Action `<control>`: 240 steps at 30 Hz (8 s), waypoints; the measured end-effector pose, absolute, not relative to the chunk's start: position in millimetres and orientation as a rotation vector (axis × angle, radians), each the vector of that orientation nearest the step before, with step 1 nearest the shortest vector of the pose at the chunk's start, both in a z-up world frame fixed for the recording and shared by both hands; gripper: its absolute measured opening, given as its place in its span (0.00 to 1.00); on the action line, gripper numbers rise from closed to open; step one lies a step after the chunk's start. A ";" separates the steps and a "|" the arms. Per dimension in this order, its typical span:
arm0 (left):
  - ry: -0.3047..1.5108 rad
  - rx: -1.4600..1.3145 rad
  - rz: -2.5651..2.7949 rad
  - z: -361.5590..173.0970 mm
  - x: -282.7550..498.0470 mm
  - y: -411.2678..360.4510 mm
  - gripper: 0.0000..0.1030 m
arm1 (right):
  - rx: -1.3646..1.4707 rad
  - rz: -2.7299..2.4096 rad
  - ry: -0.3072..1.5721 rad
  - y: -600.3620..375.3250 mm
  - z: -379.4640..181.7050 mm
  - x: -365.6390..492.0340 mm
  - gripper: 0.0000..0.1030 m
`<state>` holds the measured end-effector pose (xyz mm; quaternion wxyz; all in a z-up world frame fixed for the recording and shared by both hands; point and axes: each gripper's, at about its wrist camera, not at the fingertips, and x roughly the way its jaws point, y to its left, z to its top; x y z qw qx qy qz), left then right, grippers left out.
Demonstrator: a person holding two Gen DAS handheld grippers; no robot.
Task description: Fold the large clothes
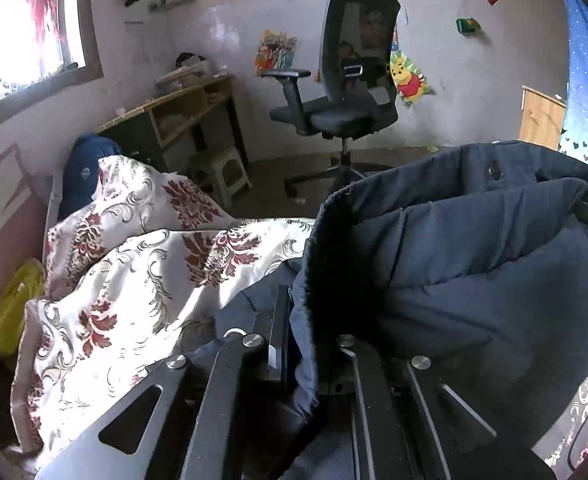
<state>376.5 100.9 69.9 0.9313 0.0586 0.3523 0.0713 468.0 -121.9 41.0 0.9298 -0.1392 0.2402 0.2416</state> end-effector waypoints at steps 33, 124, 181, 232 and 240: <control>0.817 -0.003 -0.057 22.7 353.3 96.1 0.83 | -0.221 0.703 0.696 -117.5 -13.0 452.3 0.91; 0.788 0.208 0.429 0.3 345.6 170.0 0.99 | -0.340 0.339 0.599 -164.6 -49.2 496.2 1.00; 1.067 -0.293 -0.195 -49.9 442.9 238.4 0.99 | 0.288 0.757 1.117 -241.8 -121.9 594.4 1.00; 0.819 -0.067 -0.252 13.4 470.0 0.1 0.10 | 0.142 0.310 0.821 -340.6 1.2 499.9 0.19; 0.875 -0.094 -0.169 -10.9 469.7 24.2 0.28 | 0.110 0.201 0.903 -363.4 -38.7 506.2 0.47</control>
